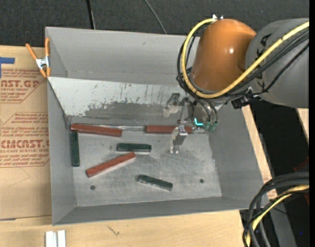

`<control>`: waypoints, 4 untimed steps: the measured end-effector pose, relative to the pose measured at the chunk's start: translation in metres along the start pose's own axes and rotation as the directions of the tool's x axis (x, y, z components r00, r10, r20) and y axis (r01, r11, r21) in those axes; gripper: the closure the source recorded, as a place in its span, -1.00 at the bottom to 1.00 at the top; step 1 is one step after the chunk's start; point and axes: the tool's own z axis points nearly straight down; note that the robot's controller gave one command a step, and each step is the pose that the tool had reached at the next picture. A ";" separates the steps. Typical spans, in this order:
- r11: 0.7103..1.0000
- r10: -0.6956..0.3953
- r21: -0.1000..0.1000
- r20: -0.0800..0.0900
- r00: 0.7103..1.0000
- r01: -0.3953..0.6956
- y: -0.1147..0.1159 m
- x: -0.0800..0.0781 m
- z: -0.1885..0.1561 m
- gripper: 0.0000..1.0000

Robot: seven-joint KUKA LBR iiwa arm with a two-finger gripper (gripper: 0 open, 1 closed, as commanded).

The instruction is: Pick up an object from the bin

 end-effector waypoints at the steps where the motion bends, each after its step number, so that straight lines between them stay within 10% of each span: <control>1: 1.000 0.000 0.000 0.007 1.000 0.000 0.000 -0.002 -0.004 -1.00; 2: 0.998 0.069 -0.002 0.013 0.998 -0.069 -0.003 -0.004 0.043 -1.00; 3: 0.991 0.134 0.000 0.007 0.991 -0.134 0.049 0.004 0.088 -1.00; 4: 0.996 0.091 -0.006 0.024 0.996 -0.091 0.032 0.005 0.144 1.00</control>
Offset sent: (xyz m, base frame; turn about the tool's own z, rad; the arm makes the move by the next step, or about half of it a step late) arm 0.0037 -0.0081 -0.1133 0.1649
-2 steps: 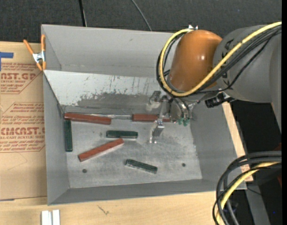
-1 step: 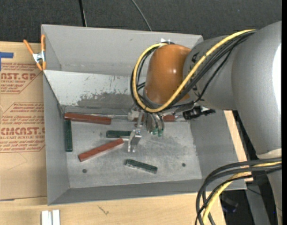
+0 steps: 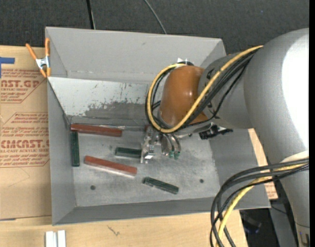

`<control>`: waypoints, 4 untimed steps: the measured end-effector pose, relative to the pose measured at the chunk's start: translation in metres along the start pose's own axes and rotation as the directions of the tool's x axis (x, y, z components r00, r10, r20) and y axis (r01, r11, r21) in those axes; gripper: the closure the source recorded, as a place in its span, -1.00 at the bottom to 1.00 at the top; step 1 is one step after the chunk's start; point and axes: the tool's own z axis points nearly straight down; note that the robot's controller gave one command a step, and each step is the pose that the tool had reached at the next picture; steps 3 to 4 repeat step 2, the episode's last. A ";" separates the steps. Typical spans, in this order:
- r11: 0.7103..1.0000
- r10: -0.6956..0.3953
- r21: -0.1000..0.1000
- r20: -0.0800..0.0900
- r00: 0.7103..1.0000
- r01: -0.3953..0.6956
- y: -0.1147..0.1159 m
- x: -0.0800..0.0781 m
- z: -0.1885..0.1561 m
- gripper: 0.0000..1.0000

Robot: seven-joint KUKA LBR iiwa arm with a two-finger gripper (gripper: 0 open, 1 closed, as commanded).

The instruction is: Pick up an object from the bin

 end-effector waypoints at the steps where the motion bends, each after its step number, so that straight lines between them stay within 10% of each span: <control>1: 1.000 0.000 0.000 0.000 1.000 0.000 0.000 0.000 0.000 1.00; 2: 0.999 0.039 0.005 -0.012 0.999 -0.039 -0.014 0.005 -0.147 1.00; 4: 0.999 0.039 0.005 -0.012 0.999 -0.039 -0.014 0.005 -0.147 1.00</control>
Offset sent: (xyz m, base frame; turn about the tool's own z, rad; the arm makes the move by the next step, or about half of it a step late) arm -0.0099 -0.0153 0.1460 0.0411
